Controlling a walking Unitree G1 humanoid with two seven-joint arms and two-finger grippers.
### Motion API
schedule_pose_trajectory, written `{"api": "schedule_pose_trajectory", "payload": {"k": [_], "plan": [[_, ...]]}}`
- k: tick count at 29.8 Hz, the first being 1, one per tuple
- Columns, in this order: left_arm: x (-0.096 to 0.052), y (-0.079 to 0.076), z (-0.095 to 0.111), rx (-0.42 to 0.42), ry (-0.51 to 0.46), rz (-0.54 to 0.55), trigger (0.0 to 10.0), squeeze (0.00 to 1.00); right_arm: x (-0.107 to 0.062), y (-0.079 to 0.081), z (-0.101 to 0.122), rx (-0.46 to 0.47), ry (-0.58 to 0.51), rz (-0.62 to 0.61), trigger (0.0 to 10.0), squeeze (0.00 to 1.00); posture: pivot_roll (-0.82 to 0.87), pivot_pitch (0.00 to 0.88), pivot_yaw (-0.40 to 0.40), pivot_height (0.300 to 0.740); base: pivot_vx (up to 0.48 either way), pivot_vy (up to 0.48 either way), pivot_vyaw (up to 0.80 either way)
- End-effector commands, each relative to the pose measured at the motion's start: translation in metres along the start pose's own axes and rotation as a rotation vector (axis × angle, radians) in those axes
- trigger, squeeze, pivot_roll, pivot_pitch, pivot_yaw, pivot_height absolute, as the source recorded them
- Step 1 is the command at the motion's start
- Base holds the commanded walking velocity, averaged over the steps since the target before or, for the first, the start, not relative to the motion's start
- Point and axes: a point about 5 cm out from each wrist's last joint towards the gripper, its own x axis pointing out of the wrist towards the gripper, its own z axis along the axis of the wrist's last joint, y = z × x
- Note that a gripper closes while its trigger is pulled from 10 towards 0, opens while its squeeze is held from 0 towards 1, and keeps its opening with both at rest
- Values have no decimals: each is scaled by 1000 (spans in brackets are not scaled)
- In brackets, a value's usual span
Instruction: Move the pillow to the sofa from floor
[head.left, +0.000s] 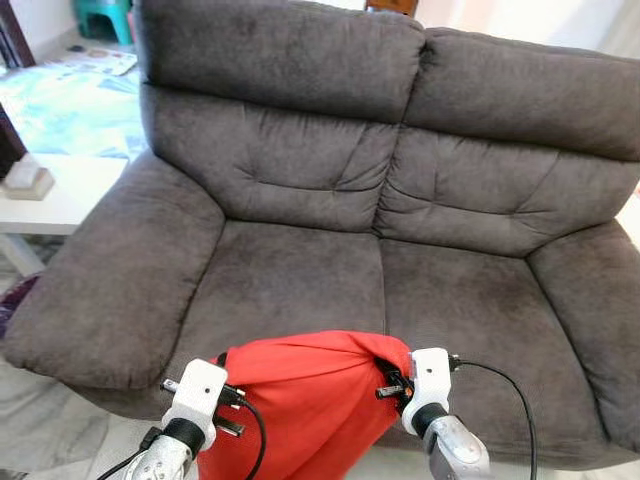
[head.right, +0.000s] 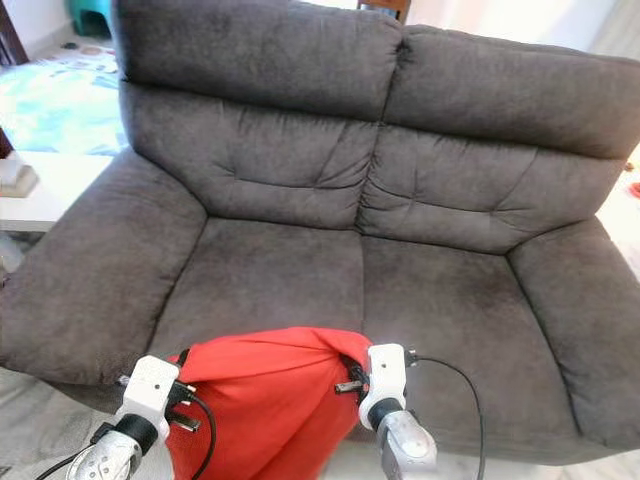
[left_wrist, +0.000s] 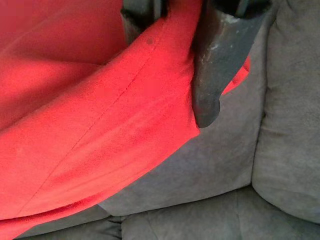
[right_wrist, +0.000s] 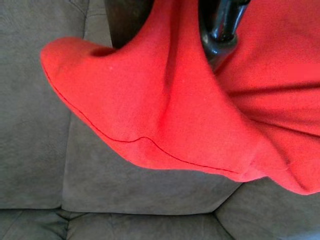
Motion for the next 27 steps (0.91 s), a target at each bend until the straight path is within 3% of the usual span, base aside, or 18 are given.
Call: {"api": "schedule_pose_trajectory", "payload": {"k": [1, 27], "plan": [[-1, 23, 11, 6, -70, 103, 10000, 0, -12, -41, 11, 34, -70, -202, 10000, 0, 226, 116, -83, 740, 0, -386, 0], [1, 21, 12, 10, -77, 82, 10000, 0, -9, -41, 14, 39, -75, -201, 10000, 0, 220, 113, -83, 740, 0, -384, -31]]}}
